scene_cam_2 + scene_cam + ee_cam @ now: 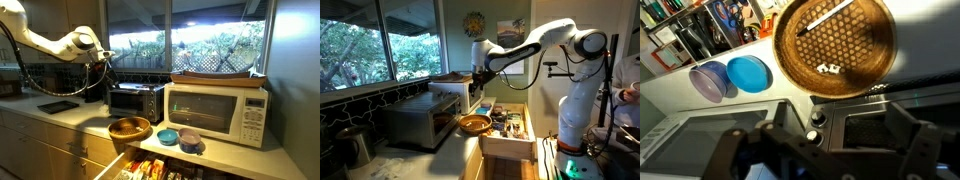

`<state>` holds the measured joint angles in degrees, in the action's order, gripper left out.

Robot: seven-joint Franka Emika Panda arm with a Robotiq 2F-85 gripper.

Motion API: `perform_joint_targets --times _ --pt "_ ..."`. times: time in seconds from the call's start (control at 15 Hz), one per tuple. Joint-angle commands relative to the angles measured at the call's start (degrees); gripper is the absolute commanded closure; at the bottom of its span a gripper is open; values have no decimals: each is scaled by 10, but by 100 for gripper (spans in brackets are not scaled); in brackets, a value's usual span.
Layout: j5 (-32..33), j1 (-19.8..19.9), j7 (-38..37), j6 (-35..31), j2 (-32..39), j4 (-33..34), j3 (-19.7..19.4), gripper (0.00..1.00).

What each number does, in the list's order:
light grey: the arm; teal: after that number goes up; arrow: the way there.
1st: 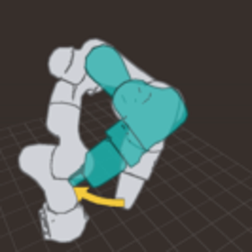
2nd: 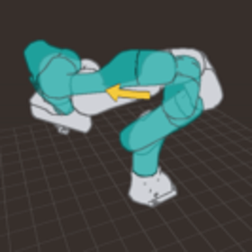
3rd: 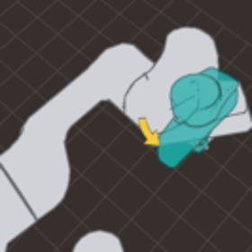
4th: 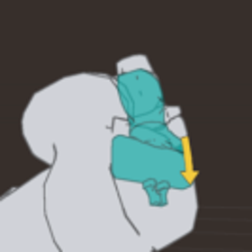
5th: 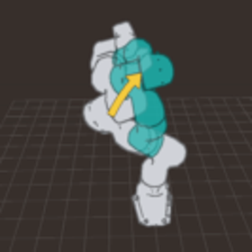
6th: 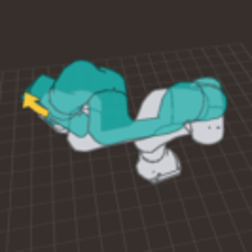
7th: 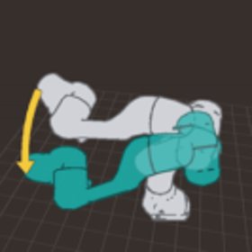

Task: Move the orange sharpie from the top of the oven to the drawer

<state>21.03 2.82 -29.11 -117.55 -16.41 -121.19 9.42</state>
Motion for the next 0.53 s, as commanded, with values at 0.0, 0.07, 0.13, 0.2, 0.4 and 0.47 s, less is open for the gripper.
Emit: perform_joint_targets --times 0.0,0.07,0.13,0.2,0.4,0.47 --pt "5 12 -94 39 72 120 2 0" --pt "4 12 -118 51 92 157 -1 0" --pt "1 21 -140 62 108 191 5 0" --pt "1 9 -164 77 129 230 -7 0" --pt "-7 -2 -231 122 191 337 -23 0" --pt "-12 -7 -255 137 211 364 -29 0"
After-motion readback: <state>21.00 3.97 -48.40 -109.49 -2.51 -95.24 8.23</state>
